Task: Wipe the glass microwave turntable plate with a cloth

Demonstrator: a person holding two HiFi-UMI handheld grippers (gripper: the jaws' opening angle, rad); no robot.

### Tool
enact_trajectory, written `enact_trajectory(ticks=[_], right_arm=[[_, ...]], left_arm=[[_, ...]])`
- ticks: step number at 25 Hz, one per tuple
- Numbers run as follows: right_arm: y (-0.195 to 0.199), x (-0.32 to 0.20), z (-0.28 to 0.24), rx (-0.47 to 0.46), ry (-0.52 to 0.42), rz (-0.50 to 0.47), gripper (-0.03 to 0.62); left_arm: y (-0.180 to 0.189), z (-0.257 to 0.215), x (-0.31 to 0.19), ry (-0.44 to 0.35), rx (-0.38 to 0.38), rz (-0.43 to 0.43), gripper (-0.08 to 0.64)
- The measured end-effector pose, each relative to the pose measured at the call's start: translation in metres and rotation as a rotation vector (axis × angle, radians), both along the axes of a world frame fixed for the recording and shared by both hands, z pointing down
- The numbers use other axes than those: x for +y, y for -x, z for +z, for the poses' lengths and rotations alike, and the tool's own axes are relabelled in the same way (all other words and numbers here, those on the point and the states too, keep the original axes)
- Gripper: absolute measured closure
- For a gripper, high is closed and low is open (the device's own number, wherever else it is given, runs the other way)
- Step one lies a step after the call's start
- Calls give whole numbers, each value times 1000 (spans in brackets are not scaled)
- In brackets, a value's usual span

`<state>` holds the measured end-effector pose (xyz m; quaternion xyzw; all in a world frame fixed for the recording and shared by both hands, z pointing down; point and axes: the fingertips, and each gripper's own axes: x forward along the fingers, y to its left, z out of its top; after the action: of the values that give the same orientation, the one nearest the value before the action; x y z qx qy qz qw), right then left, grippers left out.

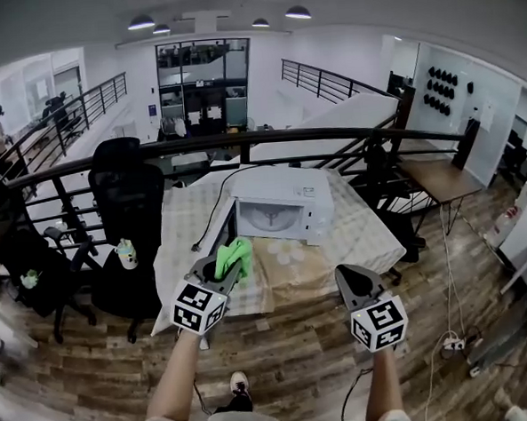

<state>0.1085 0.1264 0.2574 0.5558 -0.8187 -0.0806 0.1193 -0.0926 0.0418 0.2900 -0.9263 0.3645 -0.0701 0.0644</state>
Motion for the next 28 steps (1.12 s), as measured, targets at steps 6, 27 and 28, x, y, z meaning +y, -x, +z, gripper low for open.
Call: enact_trajectory(ticks=[6,27,28], right_arm=[[0,-97,-17,-18,10,42,578],[-13,-280,41,10,118,-31,578],[-18,-287,47,27,126,-28,577]], left_arm=[[-12,-10,-98,2,7,60,495],[-47,49,-242,139,-30,-6,495],[-50,54,-246,149,-31,-21,495]])
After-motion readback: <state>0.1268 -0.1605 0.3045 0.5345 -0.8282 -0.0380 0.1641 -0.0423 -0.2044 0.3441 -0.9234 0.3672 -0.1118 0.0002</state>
